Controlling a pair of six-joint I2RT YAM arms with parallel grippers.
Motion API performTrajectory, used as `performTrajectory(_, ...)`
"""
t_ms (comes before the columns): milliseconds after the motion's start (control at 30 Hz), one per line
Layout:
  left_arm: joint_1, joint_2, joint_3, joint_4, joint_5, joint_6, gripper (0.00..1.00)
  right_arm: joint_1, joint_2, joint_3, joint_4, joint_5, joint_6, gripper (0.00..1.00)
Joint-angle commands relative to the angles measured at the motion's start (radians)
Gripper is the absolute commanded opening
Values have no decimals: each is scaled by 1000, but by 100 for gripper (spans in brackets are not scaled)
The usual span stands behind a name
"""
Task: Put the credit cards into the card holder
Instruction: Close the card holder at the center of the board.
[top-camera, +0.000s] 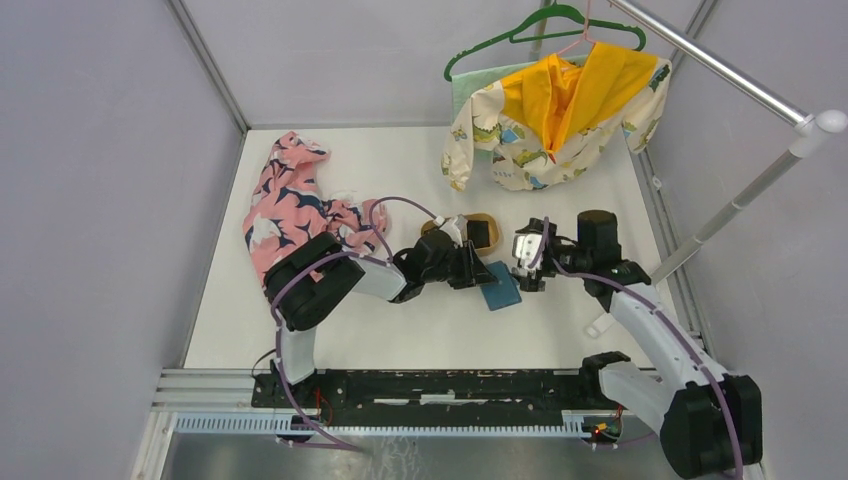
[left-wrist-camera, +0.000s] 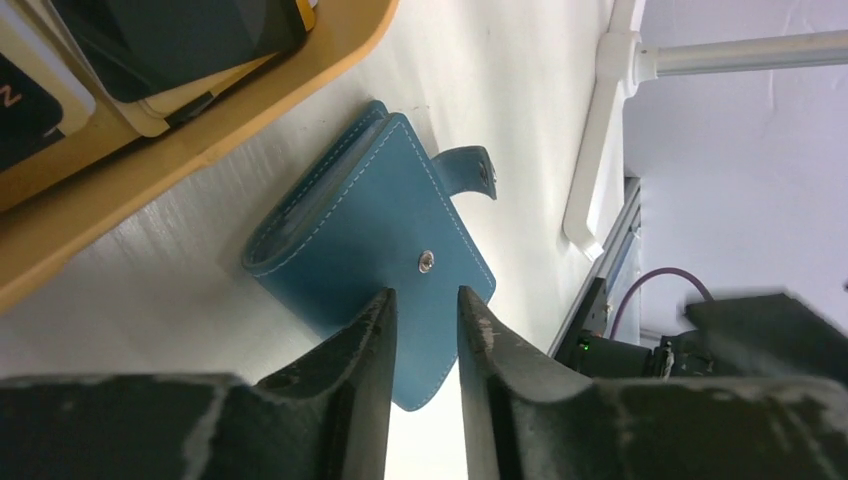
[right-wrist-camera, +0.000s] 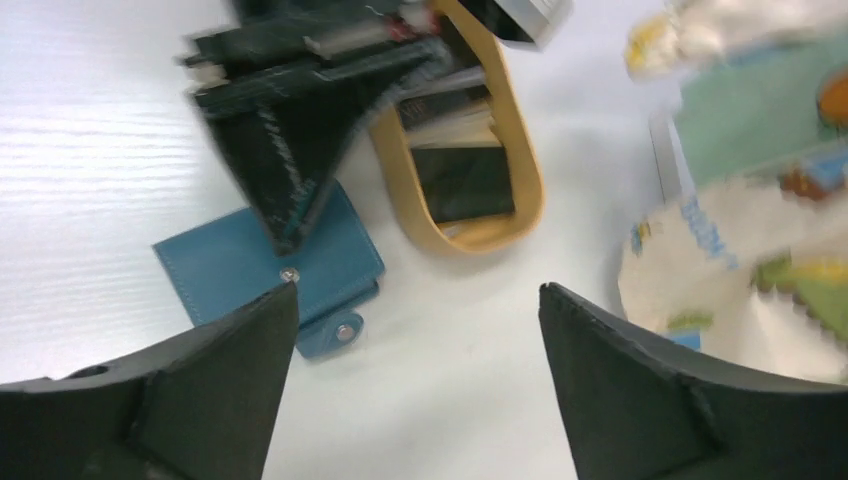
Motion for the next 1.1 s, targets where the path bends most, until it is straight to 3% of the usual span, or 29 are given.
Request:
performTrajectory(0, -7, 34, 56, -85, -47, 75, 32, 1, 74, 16, -143, -266, -339, 98)
performTrajectory(133, -9, 32, 60, -122, -77, 84, 29, 3, 129, 42, -244, -262, -434, 98)
performTrajectory(333, -14, 28, 64, -150, -97, 97, 29, 2, 67, -60, -15, -127, -269, 98)
performTrajectory(500, -20, 21, 68, -164, -120, 102, 29, 5, 132, -9, 18, -12, -105, 82)
performTrajectory(600, -23, 20, 79, -178, -133, 104, 29, 27, 154, 11, 32, 128, -32, 80)
performTrajectory(900, -42, 16, 86, -188, -170, 91, 27, 105, 228, 47, -13, 230, 8, 75)
performTrajectory(1067, -50, 12, 85, -189, -184, 81, 26, 121, 265, 64, 2, 328, 55, 67)
